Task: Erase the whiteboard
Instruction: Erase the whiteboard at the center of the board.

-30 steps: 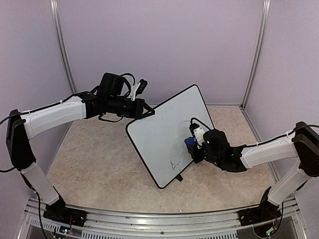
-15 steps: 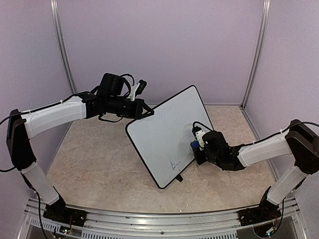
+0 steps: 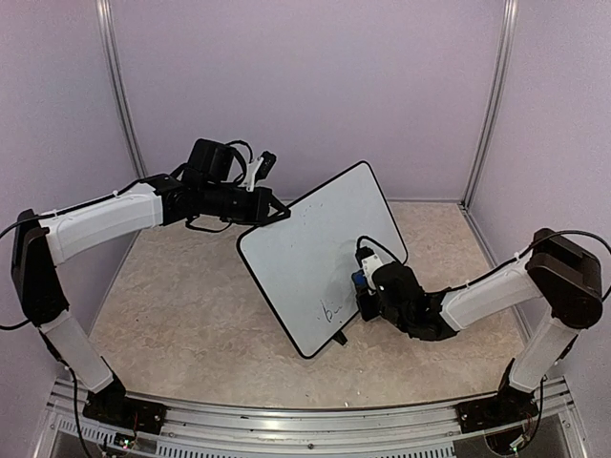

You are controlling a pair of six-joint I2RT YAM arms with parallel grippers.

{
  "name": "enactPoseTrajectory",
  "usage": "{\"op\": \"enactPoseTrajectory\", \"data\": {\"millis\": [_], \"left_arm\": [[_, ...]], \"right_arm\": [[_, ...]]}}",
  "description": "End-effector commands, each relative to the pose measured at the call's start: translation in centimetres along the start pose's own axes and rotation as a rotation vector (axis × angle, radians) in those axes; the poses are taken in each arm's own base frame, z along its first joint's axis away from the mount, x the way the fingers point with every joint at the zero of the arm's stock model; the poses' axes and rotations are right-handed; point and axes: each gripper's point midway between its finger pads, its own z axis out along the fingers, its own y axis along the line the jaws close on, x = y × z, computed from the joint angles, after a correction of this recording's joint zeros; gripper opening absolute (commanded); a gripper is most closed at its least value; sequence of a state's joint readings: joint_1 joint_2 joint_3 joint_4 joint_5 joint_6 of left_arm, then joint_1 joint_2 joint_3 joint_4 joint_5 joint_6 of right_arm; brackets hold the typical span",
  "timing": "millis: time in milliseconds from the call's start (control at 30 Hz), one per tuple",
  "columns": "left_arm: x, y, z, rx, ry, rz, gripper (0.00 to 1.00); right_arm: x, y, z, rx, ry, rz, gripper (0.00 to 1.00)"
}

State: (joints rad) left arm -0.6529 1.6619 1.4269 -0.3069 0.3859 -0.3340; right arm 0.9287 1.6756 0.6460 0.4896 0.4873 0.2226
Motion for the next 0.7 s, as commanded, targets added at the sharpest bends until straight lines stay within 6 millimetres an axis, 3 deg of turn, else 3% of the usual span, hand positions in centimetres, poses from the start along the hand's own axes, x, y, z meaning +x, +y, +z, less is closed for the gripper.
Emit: {"op": "enactPoseTrajectory", "data": {"millis": [0,667], "left_arm": [[2.2,-2.2,1.3,0.085,0.063,0.08,0.0],[2.2,-2.3,1.2,0.085,0.059,0.08,0.0]], "right_arm": [[0.5,8.7,-0.9,-0.339,0.02,-0.004,0.29],[-1.0,15.3,-4.0,-0.5,0.02,-0.093,0.29]]}}
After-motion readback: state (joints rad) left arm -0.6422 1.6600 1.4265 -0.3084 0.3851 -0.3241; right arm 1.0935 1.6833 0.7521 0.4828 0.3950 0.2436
